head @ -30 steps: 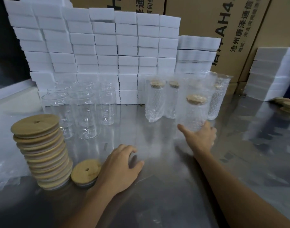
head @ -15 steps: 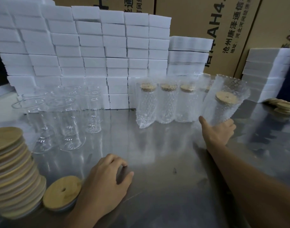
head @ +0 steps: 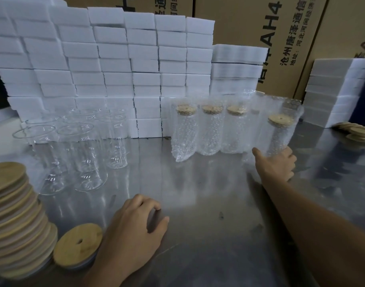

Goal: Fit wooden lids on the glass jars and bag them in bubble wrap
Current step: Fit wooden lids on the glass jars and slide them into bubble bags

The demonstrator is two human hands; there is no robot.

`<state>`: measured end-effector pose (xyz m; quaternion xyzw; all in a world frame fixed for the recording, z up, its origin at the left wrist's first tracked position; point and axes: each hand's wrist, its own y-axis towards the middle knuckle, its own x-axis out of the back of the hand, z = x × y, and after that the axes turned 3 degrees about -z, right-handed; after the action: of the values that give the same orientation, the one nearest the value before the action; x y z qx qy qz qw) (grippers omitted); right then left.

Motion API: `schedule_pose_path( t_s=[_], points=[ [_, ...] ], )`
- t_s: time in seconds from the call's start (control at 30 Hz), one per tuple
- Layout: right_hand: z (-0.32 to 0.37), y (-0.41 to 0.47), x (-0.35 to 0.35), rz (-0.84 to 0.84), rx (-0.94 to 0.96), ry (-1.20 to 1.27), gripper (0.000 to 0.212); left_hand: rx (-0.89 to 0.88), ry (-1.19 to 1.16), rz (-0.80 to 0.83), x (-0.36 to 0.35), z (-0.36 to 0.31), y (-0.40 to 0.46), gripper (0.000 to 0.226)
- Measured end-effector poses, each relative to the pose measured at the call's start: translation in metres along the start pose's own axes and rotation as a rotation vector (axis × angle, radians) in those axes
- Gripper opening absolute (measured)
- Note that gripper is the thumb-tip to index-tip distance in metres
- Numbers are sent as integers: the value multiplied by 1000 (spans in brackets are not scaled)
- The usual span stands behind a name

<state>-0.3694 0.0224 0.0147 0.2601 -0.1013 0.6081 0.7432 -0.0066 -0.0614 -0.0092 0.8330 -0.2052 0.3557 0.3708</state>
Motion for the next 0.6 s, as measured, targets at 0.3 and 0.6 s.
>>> schedule_pose_path(
  t_s=[0.3,0.6],
  points=[
    [-1,-2,1,51,-16,34,98,-2,19,5,0,-1,-1,18],
    [1,-31,9,-1,-5,112,94,5,84,13,1,-5,0,20]
  ],
)
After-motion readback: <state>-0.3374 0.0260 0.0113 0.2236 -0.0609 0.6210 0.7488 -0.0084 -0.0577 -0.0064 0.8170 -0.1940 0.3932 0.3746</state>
